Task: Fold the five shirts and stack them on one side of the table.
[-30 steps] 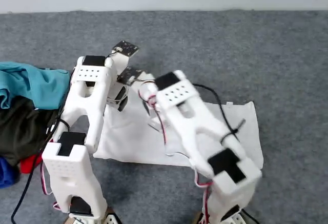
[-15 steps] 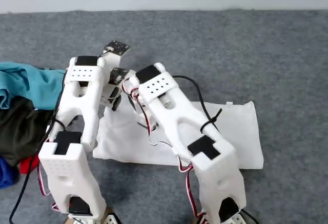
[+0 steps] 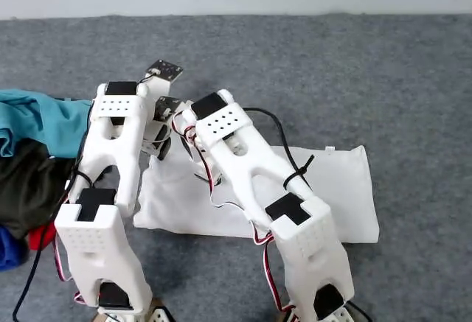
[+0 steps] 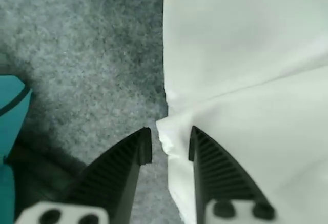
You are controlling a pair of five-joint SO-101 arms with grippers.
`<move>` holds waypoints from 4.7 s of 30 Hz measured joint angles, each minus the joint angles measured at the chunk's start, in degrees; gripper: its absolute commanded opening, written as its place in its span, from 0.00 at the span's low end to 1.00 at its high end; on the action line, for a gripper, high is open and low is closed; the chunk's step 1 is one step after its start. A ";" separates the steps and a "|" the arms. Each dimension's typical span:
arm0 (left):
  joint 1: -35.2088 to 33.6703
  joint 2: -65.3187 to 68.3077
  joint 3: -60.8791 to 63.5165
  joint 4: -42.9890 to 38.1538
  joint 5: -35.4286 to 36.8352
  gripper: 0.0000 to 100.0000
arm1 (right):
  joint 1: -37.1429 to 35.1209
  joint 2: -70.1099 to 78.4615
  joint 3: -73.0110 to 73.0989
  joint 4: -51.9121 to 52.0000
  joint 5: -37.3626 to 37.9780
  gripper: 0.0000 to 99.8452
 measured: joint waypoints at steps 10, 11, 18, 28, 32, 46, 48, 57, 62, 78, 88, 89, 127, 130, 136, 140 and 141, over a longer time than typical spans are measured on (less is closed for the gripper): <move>-0.09 0.18 0.09 0.00 0.09 0.12 | 0.00 2.73 -0.62 -1.14 0.00 0.13; -0.18 0.18 0.09 0.00 0.09 0.12 | 0.00 3.08 -0.79 -1.67 0.00 0.15; -0.18 0.18 2.02 -0.97 0.09 0.12 | 0.00 3.52 -0.97 -2.99 0.00 0.16; -0.18 0.18 3.52 -2.64 0.09 0.12 | 0.00 4.84 -0.88 -3.08 0.00 0.15; -0.18 0.18 3.52 -2.64 0.09 0.12 | 0.00 5.80 -1.32 -3.08 0.35 0.12; -0.26 0.26 3.52 -2.64 0.09 0.12 | 0.00 7.38 -2.02 -4.66 1.32 0.04; -0.26 0.26 3.52 -2.64 0.09 0.12 | 0.00 7.38 -2.02 -4.66 1.32 0.04; 0.00 0.09 3.52 -2.11 0.09 0.12 | 0.09 1.32 -0.88 0.35 2.37 0.04; 0.18 0.00 3.52 -2.02 0.09 0.12 | 0.09 -0.88 -0.88 4.31 2.46 0.04; 0.18 -0.09 3.52 -2.64 -0.09 0.12 | -0.09 0.53 -0.79 5.45 0.62 0.17; -3.08 0.09 3.52 -2.64 0.00 0.13 | -0.97 4.04 -3.69 1.76 -0.35 0.18; -3.60 0.09 3.52 -2.64 0.00 0.13 | -0.97 4.04 -3.78 1.67 -0.35 0.18; -9.32 -0.18 3.52 -2.11 -0.44 0.13 | 3.08 -5.01 -3.69 3.43 1.23 0.16; -9.23 -0.18 3.52 -2.11 -0.44 0.13 | 3.43 -5.01 -3.69 3.43 1.23 0.16; -9.23 -0.18 3.52 -2.11 -0.44 0.13 | 3.69 -2.73 -3.69 1.67 1.05 0.16; -9.23 -0.18 3.52 -2.11 -0.44 0.13 | 3.08 -0.70 -3.60 1.58 0.00 0.16; -9.32 -0.18 3.52 -2.11 -0.44 0.13 | 2.64 0.00 -3.60 1.67 -0.18 0.16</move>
